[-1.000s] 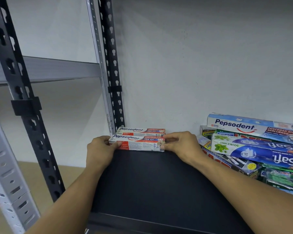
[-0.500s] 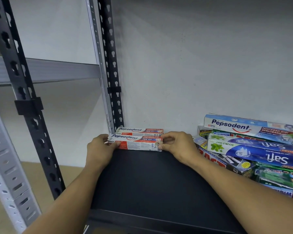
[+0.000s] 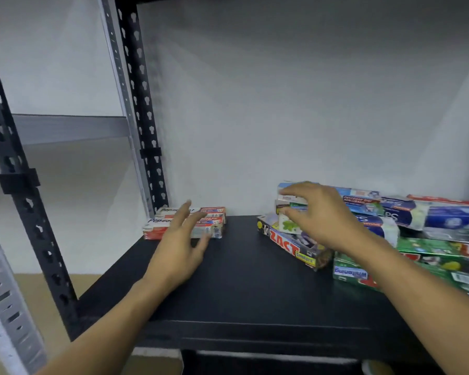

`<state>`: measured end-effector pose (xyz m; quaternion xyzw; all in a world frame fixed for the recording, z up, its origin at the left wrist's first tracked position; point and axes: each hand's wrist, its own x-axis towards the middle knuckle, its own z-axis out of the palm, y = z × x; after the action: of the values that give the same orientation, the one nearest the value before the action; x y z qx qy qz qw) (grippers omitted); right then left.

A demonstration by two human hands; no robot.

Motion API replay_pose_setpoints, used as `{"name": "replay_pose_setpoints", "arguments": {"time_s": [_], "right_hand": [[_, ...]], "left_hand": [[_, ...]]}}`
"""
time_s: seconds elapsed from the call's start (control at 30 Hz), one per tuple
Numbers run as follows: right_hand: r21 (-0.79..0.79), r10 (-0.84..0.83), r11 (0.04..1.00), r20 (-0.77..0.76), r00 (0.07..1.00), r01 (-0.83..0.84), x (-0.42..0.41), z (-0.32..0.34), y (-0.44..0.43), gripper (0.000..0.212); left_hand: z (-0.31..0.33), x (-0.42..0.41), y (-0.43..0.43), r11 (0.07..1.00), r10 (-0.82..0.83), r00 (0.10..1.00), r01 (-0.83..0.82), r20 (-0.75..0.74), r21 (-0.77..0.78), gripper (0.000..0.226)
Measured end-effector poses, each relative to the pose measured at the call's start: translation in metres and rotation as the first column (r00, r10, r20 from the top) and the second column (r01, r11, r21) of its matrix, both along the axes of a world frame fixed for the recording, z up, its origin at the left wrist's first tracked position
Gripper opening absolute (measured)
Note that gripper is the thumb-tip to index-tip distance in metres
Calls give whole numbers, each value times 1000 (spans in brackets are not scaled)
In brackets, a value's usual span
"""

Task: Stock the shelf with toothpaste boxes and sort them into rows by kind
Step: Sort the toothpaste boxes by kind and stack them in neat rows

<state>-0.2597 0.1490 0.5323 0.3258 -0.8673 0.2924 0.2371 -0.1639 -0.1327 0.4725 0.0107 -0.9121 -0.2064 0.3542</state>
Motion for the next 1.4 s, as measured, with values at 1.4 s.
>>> {"name": "replay_pose_setpoints", "arguments": {"time_s": [1.4], "right_hand": [[187,-494,867,439,751,461,-218,-12,291,44]], "left_hand": [[9,-122,234,952,-274,961,266,-37,-153,69]]}}
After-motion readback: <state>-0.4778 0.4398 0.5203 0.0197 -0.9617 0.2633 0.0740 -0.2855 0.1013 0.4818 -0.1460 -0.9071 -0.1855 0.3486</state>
